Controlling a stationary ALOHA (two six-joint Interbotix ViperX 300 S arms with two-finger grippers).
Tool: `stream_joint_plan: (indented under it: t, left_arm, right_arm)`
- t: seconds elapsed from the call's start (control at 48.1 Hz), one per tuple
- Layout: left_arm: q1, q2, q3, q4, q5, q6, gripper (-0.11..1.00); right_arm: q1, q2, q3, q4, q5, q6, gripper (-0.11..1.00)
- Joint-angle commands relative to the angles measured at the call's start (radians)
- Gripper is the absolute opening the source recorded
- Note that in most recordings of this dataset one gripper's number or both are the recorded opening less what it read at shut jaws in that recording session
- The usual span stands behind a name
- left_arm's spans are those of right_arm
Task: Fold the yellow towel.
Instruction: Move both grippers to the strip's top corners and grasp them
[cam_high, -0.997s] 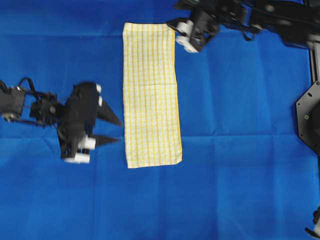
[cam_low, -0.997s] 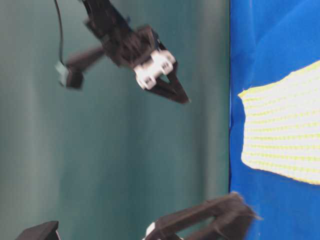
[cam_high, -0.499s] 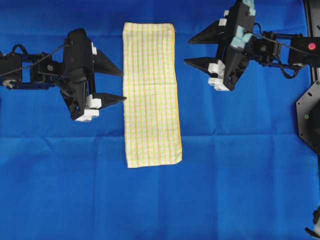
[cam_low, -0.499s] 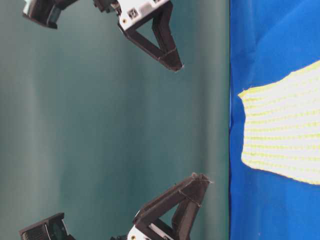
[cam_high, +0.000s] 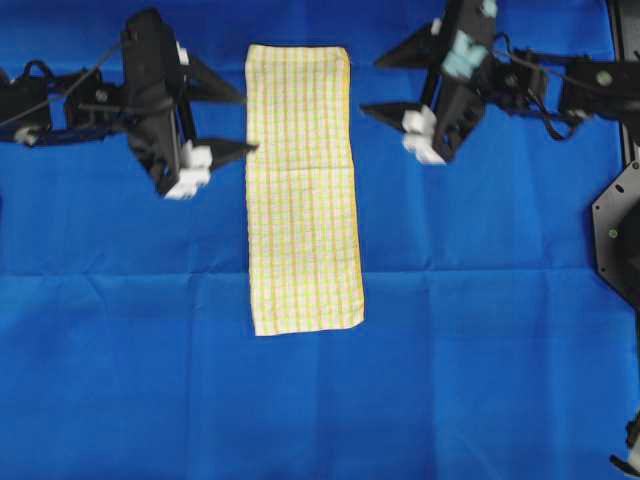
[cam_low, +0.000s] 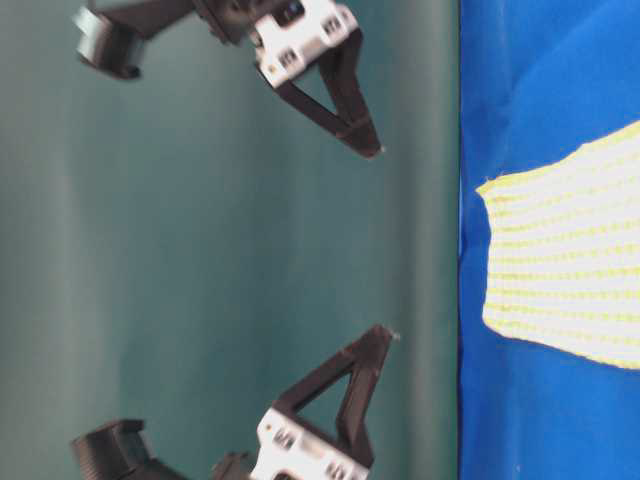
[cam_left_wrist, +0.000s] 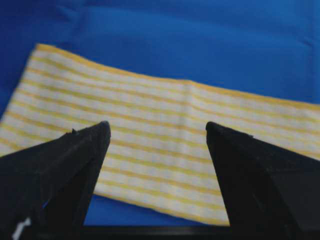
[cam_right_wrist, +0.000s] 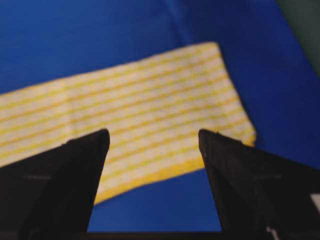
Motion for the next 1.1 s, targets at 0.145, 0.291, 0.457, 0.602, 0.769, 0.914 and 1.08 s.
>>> stream_joint_plan:
  t: [0.145,0.291,0.457,0.602,0.769,0.914,1.08]
  left_arm:
    - [0.127,0.118,-0.034,0.005,-0.091,0.038,0.74]
    - [0.178,0.209,-0.064,0.005,-0.141,0.052,0.75]
    - [0.239,0.305,-0.091,0.002,-0.192,0.054,0.75]
    - [0.273,0.388,-0.107,0.005,-0.242,0.051,0.74]
    - [0.276,0.442,-0.135,0.002,-0.265,0.051,0.74]
    - [0.288,0.483,-0.160,0.002,-0.267,0.051,0.72]
    - [0.304,0.520,-0.176,0.000,-0.267,0.049,0.61]
  right_arm:
    - [-0.110,0.130,-0.094,0.002,-0.006,-0.002,0.76]
    - [-0.161,0.232,-0.144,0.002,-0.008,0.005,0.77]
    - [-0.187,0.321,-0.190,0.015,-0.011,0.008,0.77]
    - [-0.195,0.379,-0.222,0.040,-0.011,0.009,0.77]
    - [-0.195,0.423,-0.239,0.069,-0.018,0.011,0.77]
    - [-0.196,0.459,-0.252,0.097,-0.028,0.011,0.76]
    - [-0.195,0.479,-0.261,0.120,-0.025,0.011,0.72]
